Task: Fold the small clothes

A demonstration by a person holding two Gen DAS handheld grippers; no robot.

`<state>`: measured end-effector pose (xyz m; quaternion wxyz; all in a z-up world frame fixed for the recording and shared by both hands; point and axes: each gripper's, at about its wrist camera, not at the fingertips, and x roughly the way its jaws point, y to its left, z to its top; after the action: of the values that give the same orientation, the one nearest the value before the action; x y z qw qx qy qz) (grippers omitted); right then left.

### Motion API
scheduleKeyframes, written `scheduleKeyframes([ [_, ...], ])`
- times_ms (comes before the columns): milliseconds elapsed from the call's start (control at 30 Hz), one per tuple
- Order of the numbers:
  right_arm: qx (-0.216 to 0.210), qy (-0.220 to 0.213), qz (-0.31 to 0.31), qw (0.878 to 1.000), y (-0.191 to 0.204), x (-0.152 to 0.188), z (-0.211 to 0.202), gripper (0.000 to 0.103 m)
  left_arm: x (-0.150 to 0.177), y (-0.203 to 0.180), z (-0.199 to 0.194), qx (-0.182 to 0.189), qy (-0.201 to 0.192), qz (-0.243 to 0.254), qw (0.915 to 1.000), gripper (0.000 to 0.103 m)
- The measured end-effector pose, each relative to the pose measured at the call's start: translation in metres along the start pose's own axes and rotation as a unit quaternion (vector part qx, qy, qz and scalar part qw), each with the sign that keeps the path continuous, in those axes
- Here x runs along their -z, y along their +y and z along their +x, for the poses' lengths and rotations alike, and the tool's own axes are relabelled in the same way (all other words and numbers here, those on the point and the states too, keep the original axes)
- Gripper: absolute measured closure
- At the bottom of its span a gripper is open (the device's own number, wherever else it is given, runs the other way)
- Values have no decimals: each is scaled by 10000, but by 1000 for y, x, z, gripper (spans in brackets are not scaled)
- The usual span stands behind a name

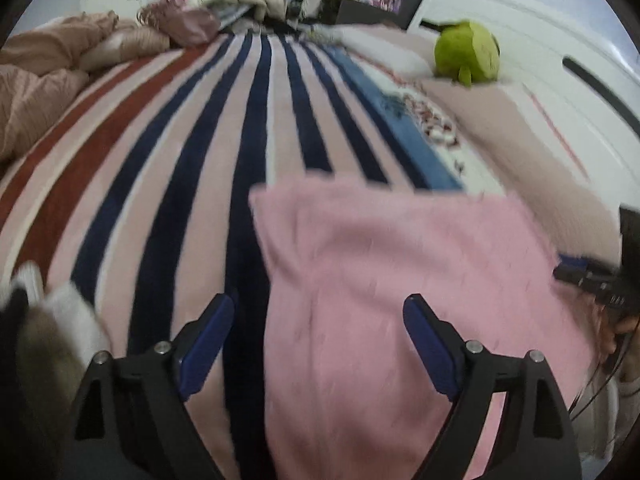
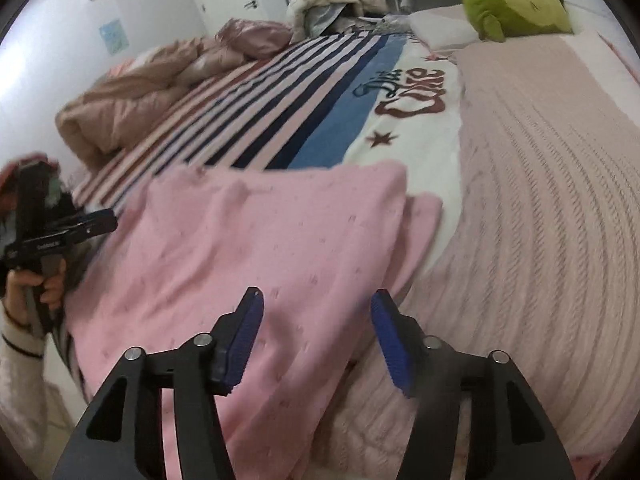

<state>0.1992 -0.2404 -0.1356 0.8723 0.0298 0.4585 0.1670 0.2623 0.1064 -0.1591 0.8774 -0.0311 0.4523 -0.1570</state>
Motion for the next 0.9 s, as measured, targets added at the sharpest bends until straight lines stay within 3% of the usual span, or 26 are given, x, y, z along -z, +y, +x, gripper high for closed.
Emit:
scheduleKeyframes([
  [67, -57, 129, 3, 9999, 6, 6, 3, 40, 14, 1, 2, 141, 140, -83, 9998, 19],
  [167, -182, 205, 71, 9996, 14, 17, 1, 39, 39, -1, -11, 212, 173, -139, 9995, 19],
  [267, -77, 12, -80, 9999, 26, 26, -19, 39, 65, -9, -38, 26, 9, -24, 10000, 19],
  [367, -348, -320, -418, 9980, 48, 39, -49, 41, 90, -20, -63, 317, -73, -135, 9994, 18],
  [533, -970, -429, -1131, 9879, 103, 57, -77, 70, 127, -28, -102, 438, -427, -457, 9971, 15],
  [633, -1333, -184, -1499, 9795, 135, 64, -72, 89, 147, -22, -105, 921, -397, -892, 9910, 15],
  [800, -1362, 290, -1717, 9753, 153, 70, -37, 91, 167, -21, -80, 1756, -471, -1641, 9695, 15],
  [900, -1028, 503, -1804, 9769, 155, 75, -14, 93, 164, -21, -70, 1743, -901, -1938, 9612, 15],
])
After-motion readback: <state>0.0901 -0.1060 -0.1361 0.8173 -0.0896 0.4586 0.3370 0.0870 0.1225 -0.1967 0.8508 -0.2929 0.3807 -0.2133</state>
